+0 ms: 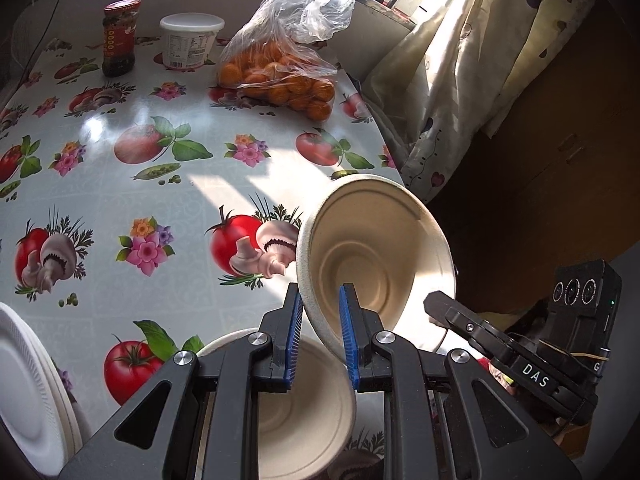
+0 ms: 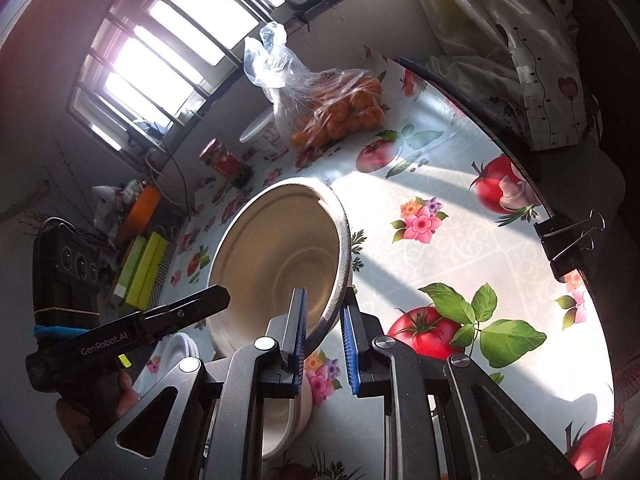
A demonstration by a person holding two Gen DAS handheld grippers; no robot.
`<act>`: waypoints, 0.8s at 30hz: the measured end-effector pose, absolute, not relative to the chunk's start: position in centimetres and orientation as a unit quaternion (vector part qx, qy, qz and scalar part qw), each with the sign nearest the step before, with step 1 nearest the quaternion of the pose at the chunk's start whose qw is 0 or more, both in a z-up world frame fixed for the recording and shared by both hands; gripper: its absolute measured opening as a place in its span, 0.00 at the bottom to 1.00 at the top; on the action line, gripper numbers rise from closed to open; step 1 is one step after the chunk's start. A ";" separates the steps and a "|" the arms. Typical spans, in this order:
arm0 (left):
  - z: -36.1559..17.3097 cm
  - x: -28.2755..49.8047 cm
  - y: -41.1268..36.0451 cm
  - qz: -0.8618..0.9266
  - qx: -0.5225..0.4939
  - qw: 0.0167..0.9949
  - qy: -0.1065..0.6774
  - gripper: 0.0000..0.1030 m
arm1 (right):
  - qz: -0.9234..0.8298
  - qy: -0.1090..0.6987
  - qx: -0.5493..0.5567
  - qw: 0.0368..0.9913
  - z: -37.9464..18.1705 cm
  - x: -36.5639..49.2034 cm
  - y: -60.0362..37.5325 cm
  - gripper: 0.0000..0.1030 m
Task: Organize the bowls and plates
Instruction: 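Lift the beige bowl with the right gripper and carry it to the nested bowls, then lower the held bowl into the nested beige bowls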
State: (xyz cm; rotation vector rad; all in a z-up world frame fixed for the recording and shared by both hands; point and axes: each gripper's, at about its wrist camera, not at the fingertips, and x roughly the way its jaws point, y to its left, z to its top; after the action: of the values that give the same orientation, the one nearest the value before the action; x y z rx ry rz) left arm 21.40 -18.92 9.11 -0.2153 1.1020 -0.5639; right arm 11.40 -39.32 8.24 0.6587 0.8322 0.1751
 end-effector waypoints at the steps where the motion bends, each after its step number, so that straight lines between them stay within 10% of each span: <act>1: 9.1 21.2 -18.6 -0.264 -0.102 0.809 0.514 0.19 | 0.085 0.396 0.313 0.859 8.3 11.2 -39.0 0.16; 24: 7.7 16.9 -12.1 -0.255 -0.147 0.812 0.504 0.19 | 0.124 0.417 0.308 0.846 6.8 9.0 -33.8 0.16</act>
State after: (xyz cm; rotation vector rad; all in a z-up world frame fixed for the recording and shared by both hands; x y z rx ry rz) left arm 16.89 -12.14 7.68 -0.3137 1.0760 -0.5449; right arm 8.97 -33.75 6.81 0.6504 0.8793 0.2615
